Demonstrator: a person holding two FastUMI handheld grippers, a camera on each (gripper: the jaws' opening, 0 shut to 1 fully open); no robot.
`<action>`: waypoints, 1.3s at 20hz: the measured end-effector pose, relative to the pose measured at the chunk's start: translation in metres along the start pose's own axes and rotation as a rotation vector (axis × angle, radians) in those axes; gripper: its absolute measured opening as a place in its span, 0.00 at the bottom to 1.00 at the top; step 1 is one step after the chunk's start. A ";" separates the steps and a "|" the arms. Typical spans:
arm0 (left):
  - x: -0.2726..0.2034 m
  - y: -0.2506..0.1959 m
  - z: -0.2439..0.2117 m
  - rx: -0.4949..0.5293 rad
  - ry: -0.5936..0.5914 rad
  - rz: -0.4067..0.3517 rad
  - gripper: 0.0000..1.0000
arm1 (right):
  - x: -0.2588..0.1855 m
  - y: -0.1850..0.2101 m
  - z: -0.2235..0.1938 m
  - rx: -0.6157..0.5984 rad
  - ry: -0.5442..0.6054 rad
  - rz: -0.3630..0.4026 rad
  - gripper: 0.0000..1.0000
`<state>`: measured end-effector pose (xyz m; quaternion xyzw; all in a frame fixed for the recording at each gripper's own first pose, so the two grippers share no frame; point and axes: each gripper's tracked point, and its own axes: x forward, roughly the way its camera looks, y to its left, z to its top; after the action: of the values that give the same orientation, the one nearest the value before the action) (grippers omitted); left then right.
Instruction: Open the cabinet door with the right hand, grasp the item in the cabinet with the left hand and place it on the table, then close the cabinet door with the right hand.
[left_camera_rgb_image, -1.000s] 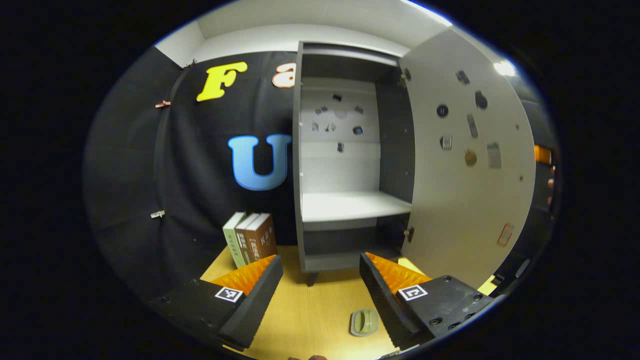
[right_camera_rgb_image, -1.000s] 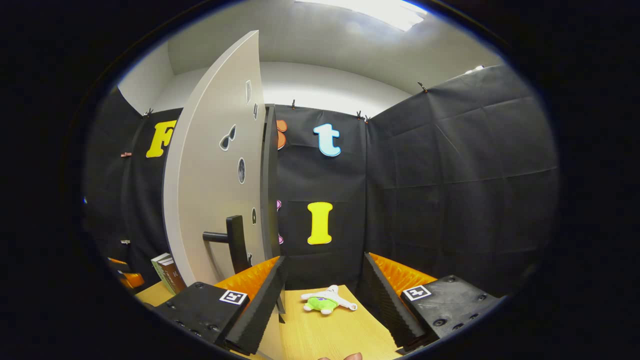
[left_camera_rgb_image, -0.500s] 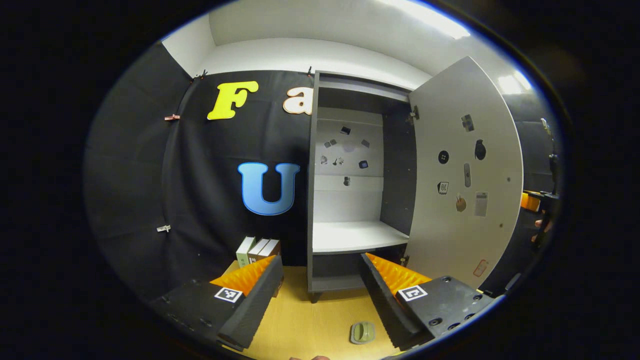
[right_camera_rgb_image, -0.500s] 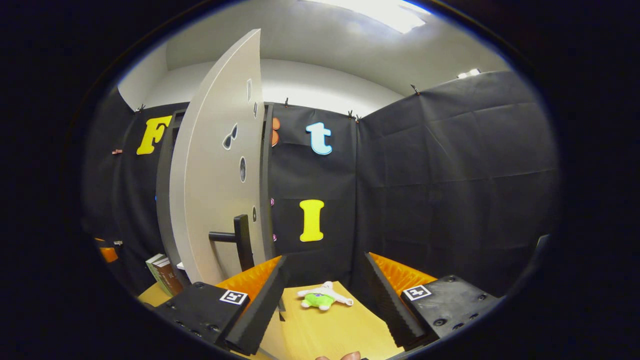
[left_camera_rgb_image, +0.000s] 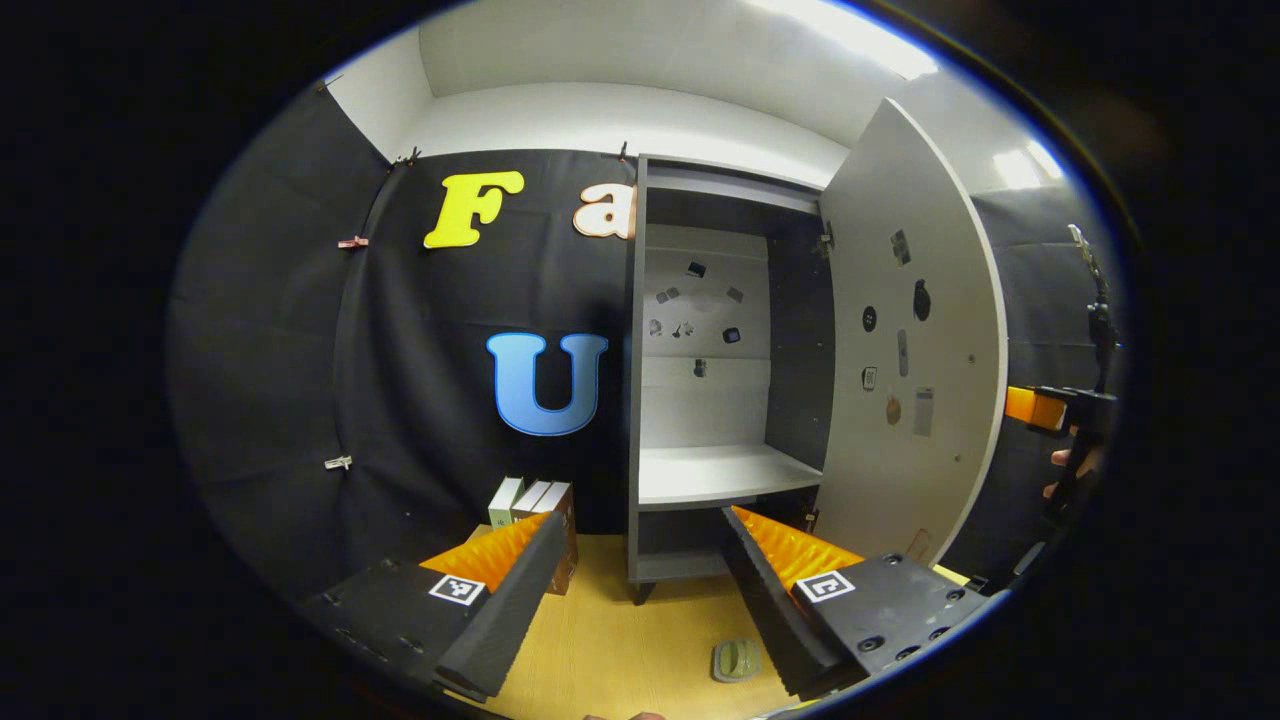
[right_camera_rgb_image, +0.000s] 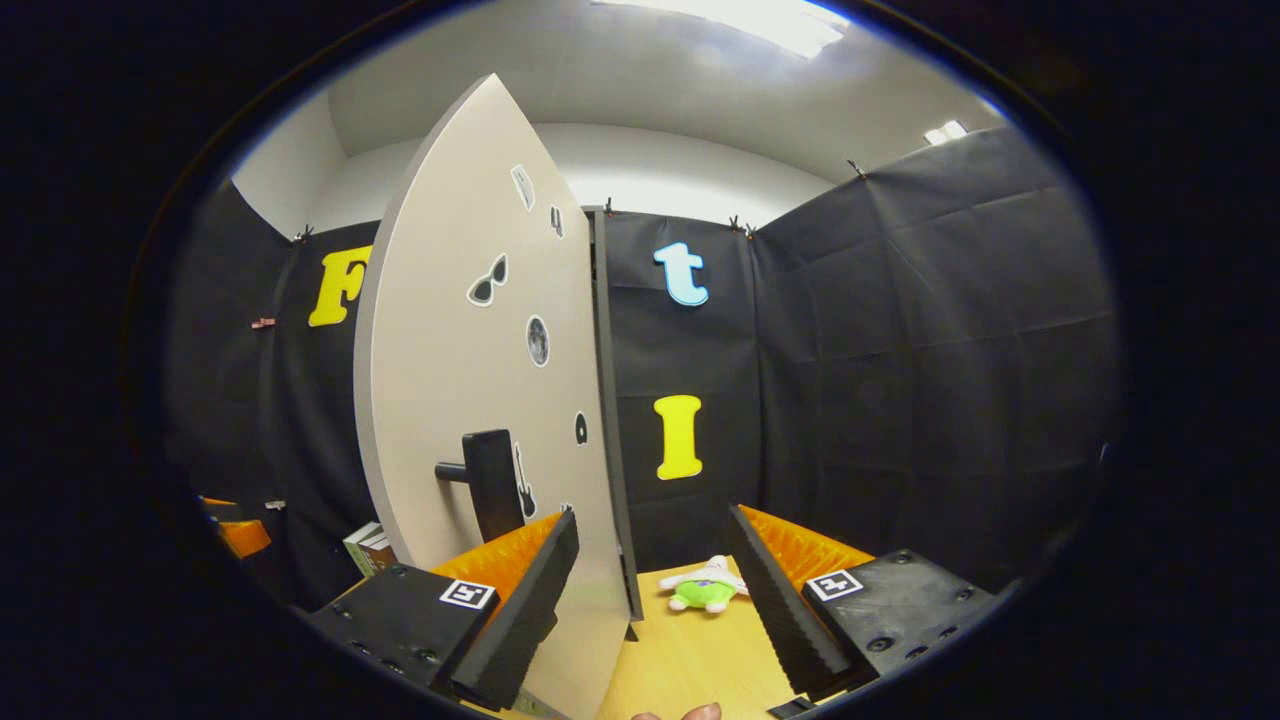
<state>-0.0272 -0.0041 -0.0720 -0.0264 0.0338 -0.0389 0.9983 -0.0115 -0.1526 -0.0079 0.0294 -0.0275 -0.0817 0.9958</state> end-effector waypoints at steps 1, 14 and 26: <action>-0.003 -0.001 0.002 -0.006 -0.005 -0.003 0.97 | 0.001 0.009 -0.003 0.007 0.005 0.017 0.97; -0.020 -0.004 0.019 -0.011 -0.043 0.017 0.97 | 0.011 0.146 -0.041 0.051 0.113 0.313 0.97; -0.020 0.000 0.025 -0.035 -0.066 0.043 0.97 | -0.009 0.127 -0.037 -0.023 0.079 0.308 0.97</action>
<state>-0.0453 -0.0010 -0.0453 -0.0444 0.0019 -0.0157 0.9989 0.0023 -0.0242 -0.0369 0.0165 0.0083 0.0728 0.9972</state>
